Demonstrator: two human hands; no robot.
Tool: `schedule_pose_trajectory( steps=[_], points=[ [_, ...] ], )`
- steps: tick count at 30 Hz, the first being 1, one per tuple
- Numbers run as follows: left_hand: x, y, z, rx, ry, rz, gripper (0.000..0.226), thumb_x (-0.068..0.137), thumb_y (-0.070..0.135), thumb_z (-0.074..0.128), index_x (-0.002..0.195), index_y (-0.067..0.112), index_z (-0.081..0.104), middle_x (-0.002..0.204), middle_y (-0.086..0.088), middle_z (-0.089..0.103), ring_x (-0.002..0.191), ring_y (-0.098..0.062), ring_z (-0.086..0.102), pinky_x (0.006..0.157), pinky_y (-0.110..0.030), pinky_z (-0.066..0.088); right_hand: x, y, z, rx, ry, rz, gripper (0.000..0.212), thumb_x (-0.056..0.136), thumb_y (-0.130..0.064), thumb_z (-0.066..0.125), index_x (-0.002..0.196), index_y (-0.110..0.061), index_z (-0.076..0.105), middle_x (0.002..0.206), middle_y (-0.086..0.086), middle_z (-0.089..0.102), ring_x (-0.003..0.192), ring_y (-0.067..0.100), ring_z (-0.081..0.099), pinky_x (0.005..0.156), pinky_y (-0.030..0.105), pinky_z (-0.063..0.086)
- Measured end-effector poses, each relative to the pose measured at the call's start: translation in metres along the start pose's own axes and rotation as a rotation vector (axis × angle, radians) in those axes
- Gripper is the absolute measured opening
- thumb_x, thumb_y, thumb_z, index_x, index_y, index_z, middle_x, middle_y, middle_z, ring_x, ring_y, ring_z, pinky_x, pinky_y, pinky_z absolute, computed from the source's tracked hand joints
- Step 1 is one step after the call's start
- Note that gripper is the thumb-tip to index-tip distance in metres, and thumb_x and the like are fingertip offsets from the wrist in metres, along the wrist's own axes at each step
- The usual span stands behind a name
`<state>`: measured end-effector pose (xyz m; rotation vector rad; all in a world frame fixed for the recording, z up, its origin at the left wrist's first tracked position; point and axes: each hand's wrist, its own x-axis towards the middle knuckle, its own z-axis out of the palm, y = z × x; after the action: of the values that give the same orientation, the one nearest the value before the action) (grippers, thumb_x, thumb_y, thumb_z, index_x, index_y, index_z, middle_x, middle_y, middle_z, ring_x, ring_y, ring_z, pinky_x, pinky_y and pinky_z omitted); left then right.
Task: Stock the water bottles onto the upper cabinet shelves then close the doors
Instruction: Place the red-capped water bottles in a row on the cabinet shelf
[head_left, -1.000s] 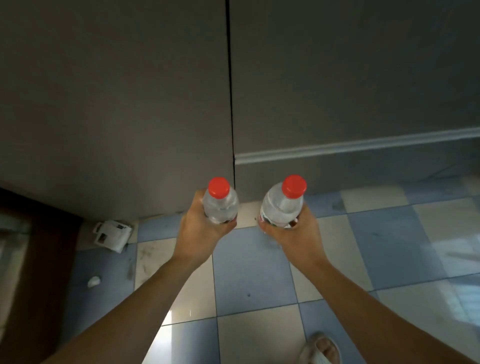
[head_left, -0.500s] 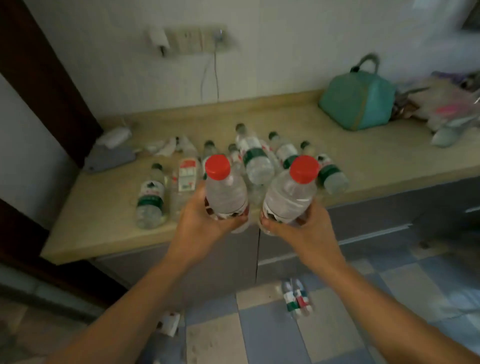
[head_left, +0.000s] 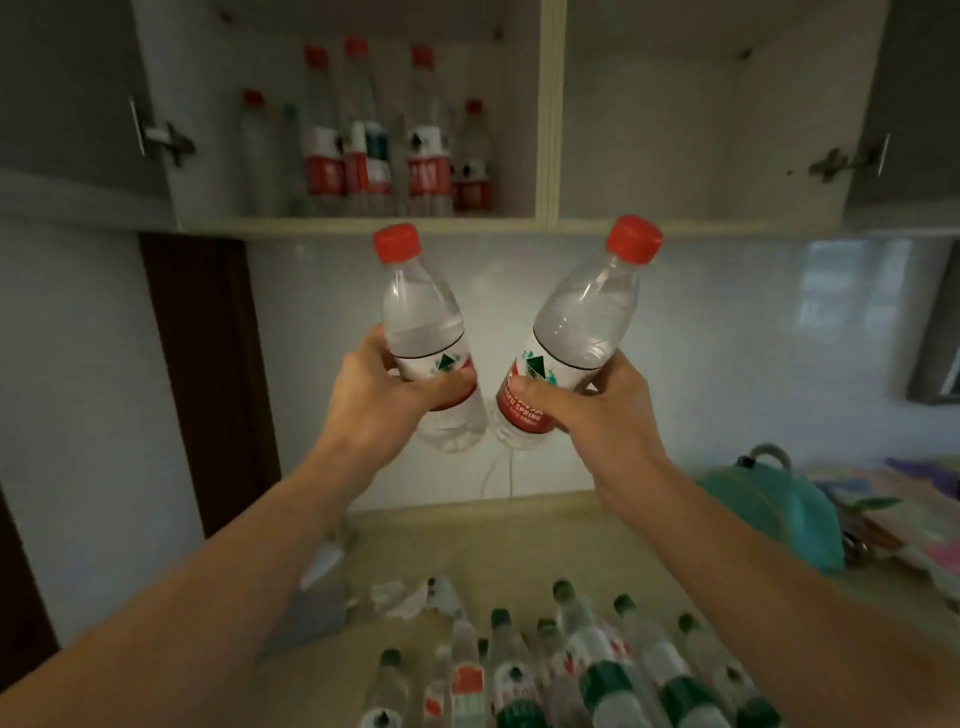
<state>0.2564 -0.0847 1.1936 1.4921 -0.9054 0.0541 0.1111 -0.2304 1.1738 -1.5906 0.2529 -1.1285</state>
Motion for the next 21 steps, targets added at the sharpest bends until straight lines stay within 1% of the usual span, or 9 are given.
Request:
schedule_pose_trajectory(
  steps=[3,5,9,12,13,15,17,19,21],
  points=[
    [0.057,0.033,-0.015,-0.001,0.094,0.072,0.054,0.065,0.035,0.092,0.110,0.030,0.064,0.097,0.014,0.074,0.084,0.001,0.070,0.079,-0.029,0.056,0.063,-0.033,0.022,0.080,-0.029,-0.057,0.050,0.066,-0.019,0.092,0.107,-0.030,0.066,0.099,-0.013,0.075,0.091,0.006,0.073,0.081,0.036,0.060],
    [0.091,0.054,-0.022,-0.033,0.135,0.115,0.048,0.065,0.031,0.092,0.103,0.035,0.063,0.091,0.019,0.074,0.080,0.005,0.070,0.075,-0.026,0.054,0.103,-0.053,0.033,0.104,-0.038,-0.099,0.051,0.066,-0.019,0.092,0.107,-0.031,0.065,0.099,-0.014,0.076,0.091,0.005,0.073,0.082,0.037,0.060],
    [0.150,0.088,-0.035,-0.067,0.195,0.204,0.047,0.065,0.028,0.092,0.103,0.032,0.064,0.096,0.014,0.074,0.081,0.001,0.072,0.076,-0.029,0.058,0.171,-0.089,0.056,0.117,-0.062,-0.186,0.050,0.067,-0.021,0.092,0.104,-0.037,0.062,0.097,-0.017,0.075,0.090,0.003,0.073,0.080,0.034,0.060],
    [0.189,0.104,-0.044,-0.061,0.229,0.250,0.053,0.067,0.029,0.091,0.113,0.024,0.065,0.101,0.010,0.074,0.087,-0.005,0.072,0.075,-0.027,0.058,0.211,-0.109,0.073,0.110,-0.065,-0.211,0.048,0.068,-0.021,0.092,0.104,-0.034,0.063,0.097,-0.012,0.076,0.090,0.009,0.074,0.080,0.038,0.061],
    [0.201,0.108,-0.048,-0.039,0.229,0.254,0.054,0.067,0.030,0.091,0.114,0.023,0.065,0.100,0.012,0.073,0.086,-0.003,0.071,0.071,-0.023,0.056,0.223,-0.114,0.079,0.100,-0.066,-0.207,0.050,0.067,-0.021,0.092,0.107,-0.031,0.064,0.099,-0.009,0.076,0.092,0.012,0.074,0.081,0.040,0.061],
    [0.223,0.112,-0.055,0.005,0.224,0.245,0.048,0.067,0.031,0.091,0.107,0.027,0.064,0.093,0.016,0.070,0.077,0.005,0.067,0.061,-0.016,0.049,0.244,-0.123,0.091,0.066,-0.076,-0.175,0.051,0.068,-0.019,0.092,0.111,-0.026,0.064,0.104,-0.003,0.076,0.093,0.017,0.073,0.082,0.043,0.061],
    [0.245,0.112,-0.062,0.035,0.202,0.217,0.039,0.069,0.030,0.090,0.098,0.031,0.063,0.087,0.016,0.068,0.067,0.006,0.066,0.053,-0.015,0.048,0.261,-0.126,0.103,0.028,-0.107,-0.114,0.046,0.069,-0.015,0.091,0.107,-0.023,0.066,0.104,0.002,0.076,0.088,0.017,0.074,0.079,0.043,0.062],
    [0.263,0.107,-0.069,0.071,0.195,0.175,0.038,0.069,0.030,0.090,0.098,0.027,0.066,0.087,0.011,0.070,0.069,-0.002,0.067,0.054,-0.020,0.049,0.272,-0.122,0.114,0.006,-0.148,-0.022,0.047,0.069,-0.013,0.091,0.111,-0.016,0.068,0.100,0.007,0.077,0.084,0.021,0.076,0.076,0.044,0.062],
    [0.278,0.096,-0.075,0.104,0.205,0.127,0.044,0.068,0.031,0.091,0.104,0.021,0.068,0.091,0.005,0.071,0.079,-0.010,0.067,0.064,-0.024,0.050,0.281,-0.113,0.124,-0.034,-0.155,0.040,0.048,0.068,-0.012,0.091,0.110,-0.012,0.069,0.096,0.010,0.077,0.079,0.024,0.077,0.068,0.043,0.063]
  ],
)
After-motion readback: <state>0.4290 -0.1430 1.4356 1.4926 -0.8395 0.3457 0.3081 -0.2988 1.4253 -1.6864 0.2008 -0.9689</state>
